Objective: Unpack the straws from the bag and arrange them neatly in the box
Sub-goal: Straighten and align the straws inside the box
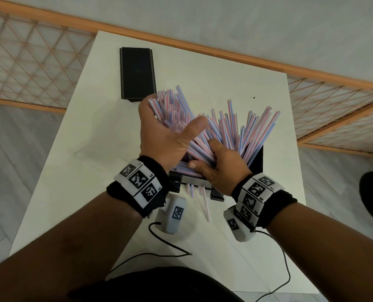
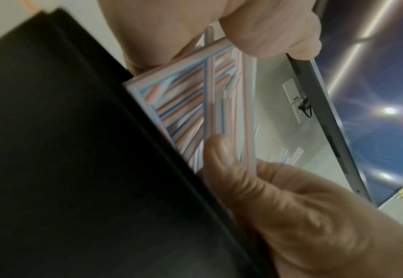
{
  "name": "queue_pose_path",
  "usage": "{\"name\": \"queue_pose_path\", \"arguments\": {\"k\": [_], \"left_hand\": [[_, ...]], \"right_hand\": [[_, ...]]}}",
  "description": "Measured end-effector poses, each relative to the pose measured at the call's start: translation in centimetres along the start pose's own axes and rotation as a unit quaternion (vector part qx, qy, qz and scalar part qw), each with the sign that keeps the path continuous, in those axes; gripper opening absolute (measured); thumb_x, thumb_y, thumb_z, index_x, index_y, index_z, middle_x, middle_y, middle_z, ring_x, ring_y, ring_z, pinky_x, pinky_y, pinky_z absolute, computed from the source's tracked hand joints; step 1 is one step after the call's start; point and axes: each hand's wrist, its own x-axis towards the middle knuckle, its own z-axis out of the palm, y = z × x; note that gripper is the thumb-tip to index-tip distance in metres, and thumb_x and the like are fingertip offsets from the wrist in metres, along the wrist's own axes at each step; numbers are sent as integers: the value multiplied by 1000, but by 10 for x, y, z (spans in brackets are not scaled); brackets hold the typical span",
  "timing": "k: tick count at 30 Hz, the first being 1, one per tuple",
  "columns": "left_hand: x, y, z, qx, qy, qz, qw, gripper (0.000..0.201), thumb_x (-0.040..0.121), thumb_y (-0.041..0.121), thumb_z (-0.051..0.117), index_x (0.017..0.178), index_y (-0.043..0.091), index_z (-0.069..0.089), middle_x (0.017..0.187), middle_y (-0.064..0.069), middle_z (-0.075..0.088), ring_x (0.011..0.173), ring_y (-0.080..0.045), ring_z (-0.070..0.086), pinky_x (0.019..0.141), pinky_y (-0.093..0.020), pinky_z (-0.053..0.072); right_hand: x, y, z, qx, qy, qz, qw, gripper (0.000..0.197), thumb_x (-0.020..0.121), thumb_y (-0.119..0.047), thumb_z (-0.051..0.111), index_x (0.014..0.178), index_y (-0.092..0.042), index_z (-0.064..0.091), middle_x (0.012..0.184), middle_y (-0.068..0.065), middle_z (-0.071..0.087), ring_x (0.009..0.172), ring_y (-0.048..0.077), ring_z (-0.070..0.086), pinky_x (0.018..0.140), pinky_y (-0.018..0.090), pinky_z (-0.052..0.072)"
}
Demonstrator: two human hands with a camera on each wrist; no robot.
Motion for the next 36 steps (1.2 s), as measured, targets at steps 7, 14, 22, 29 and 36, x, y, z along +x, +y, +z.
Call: {"name": "queue_pose_path", "arguments": {"k": [7,14,22,29,36], "left_hand": [[-6,-10,-6,37,35,-17,999,92,62,29,97,135,24,41,125,13,60,109,-9,69,90,-30,61],[-9,-22,-8,88,13,26,996,91,65,27,96,137,19,40,123,16,61,105,-4,70,90,-35,62],[-8,-28,-10,6,29,73,997,57,92,28,63,135,-3,41,118,4,62,101,-3,68,87,-21,54],[-7,-32,-10,0,23,92,996,52,97,25,55,135,-6,39,117,12,58,100,7,65,84,-14,51],[-7,-31,-9,10,16,108,994,59,95,34,55,135,-7,39,115,17,57,100,8,65,83,-11,51]], "right_hand": [[-20,1,5,-43,57,-65,995,54,92,-43,61,132,-7,50,111,9,62,100,29,58,82,30,44],[-49,12,-27,-39,202,20,978,21,81,-28,76,84,-13,62,72,-1,64,67,21,62,66,30,50],[-26,13,-24,-20,111,92,989,25,88,-33,70,106,-16,65,91,-3,66,83,20,63,74,24,42],[-30,6,-25,4,168,24,986,12,87,-21,73,97,-17,77,82,-6,71,71,11,63,74,22,49],[-41,43,-75,-25,138,270,952,75,70,-64,75,120,-12,54,109,1,66,101,23,62,81,32,46]]}}
